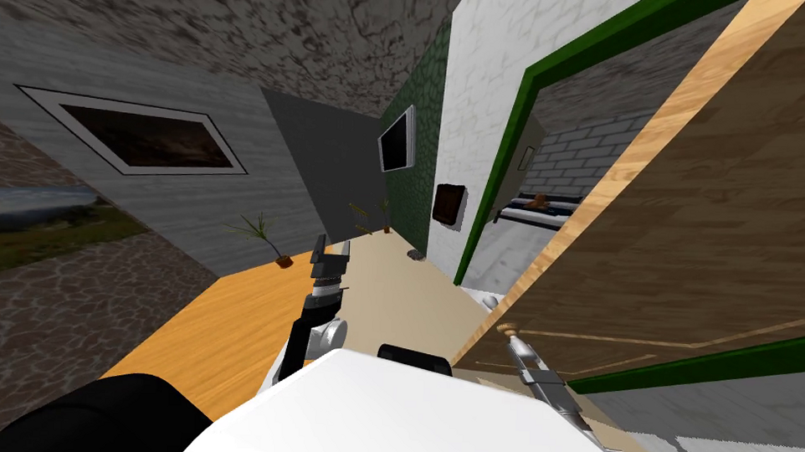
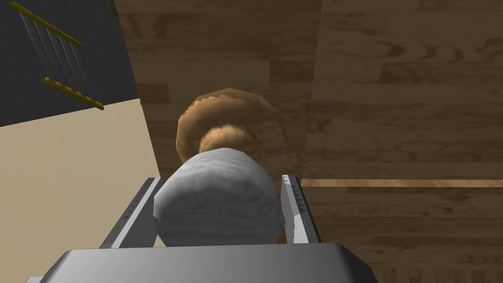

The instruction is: Pull the door open

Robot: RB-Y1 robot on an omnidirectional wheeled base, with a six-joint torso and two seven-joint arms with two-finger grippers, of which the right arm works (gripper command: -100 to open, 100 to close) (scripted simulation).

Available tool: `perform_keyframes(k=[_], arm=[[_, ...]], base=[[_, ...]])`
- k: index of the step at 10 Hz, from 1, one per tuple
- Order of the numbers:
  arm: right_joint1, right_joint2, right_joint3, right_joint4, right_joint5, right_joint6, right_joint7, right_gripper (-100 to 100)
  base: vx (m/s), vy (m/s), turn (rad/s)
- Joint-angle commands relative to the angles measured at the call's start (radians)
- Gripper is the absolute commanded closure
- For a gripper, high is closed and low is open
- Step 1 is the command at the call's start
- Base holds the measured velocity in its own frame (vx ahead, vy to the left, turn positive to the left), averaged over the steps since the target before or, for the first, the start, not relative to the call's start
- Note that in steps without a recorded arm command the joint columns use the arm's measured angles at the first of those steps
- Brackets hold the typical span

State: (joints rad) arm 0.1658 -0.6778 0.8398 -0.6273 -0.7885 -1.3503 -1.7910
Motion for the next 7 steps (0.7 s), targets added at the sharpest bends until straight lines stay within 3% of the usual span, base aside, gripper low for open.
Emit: perform_keyframes(k=[1, 5, 7], arm=[[-0.001, -0.002, 0.004, 0.009, 0.001, -0.012, -0.008, 100], [-0.009, -0.002, 0.013, 0.033, 0.005, -0.03, -0.023, 100], [-0.007, -0.001, 0.02, 0.032, 0.006, -0.027, -0.023, 100]], base=[[-0.215, -0.064, 0.138], [-0.191, -0.068, 0.128], [-0.1, -0.033, 0.079]])
